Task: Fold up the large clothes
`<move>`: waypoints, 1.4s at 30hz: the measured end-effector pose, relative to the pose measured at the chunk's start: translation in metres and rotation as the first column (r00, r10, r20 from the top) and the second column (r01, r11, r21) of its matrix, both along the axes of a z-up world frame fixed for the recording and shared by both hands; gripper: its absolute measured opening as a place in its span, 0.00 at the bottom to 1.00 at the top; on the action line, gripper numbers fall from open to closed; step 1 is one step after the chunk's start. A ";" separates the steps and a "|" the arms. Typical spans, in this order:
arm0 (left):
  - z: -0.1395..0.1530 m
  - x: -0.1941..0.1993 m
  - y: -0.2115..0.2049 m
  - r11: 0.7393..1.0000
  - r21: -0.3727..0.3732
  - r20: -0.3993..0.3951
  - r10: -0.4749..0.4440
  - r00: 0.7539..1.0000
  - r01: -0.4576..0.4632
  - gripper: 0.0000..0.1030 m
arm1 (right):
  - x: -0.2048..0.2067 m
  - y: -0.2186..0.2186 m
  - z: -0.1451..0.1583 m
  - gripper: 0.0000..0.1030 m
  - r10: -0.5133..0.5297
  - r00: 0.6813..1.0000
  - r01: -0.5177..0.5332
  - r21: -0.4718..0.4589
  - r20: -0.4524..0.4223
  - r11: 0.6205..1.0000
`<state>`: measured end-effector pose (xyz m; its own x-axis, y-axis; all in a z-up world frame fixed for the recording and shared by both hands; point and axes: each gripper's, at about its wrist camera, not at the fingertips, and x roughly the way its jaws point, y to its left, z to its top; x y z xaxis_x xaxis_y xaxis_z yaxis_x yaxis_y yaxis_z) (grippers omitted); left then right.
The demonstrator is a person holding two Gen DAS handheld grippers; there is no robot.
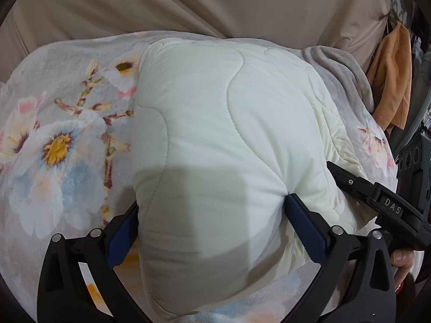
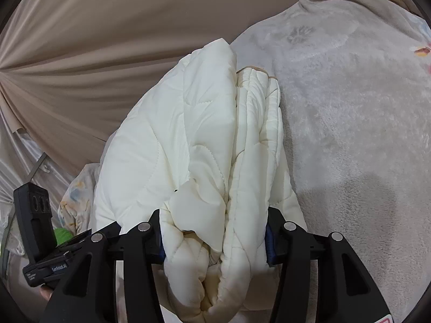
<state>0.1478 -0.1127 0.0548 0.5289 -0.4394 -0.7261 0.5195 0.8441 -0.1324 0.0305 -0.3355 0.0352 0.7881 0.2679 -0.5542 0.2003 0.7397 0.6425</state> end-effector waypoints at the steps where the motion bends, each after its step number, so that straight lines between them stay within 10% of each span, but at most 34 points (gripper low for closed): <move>1: 0.002 -0.003 -0.001 1.000 0.011 0.013 -0.005 1.000 0.005 0.94 | -0.001 0.002 0.002 0.42 0.001 1.000 -0.001 -0.009 0.005 1.000; 7: 0.020 -0.026 0.000 0.998 0.052 0.060 -0.046 0.997 0.043 0.75 | -0.013 0.007 0.023 0.29 -0.024 0.999 0.025 -0.044 0.022 0.999; 17: 0.028 -0.096 0.013 0.983 0.069 0.043 -0.171 0.984 0.168 0.73 | -0.094 0.015 0.039 0.29 -0.081 0.997 0.081 0.004 -0.006 0.997; 42: 0.003 -0.120 0.024 0.983 0.100 -0.004 -0.154 0.988 0.153 0.96 | -0.148 0.017 0.014 0.34 -0.118 0.993 0.115 0.081 0.030 0.990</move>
<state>0.0275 -0.0887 0.0575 0.4633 -0.4408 -0.7688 0.6441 0.7633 -0.0495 -0.1174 -0.3185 0.0492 0.8350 0.2150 -0.5065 0.2586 0.6592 0.7061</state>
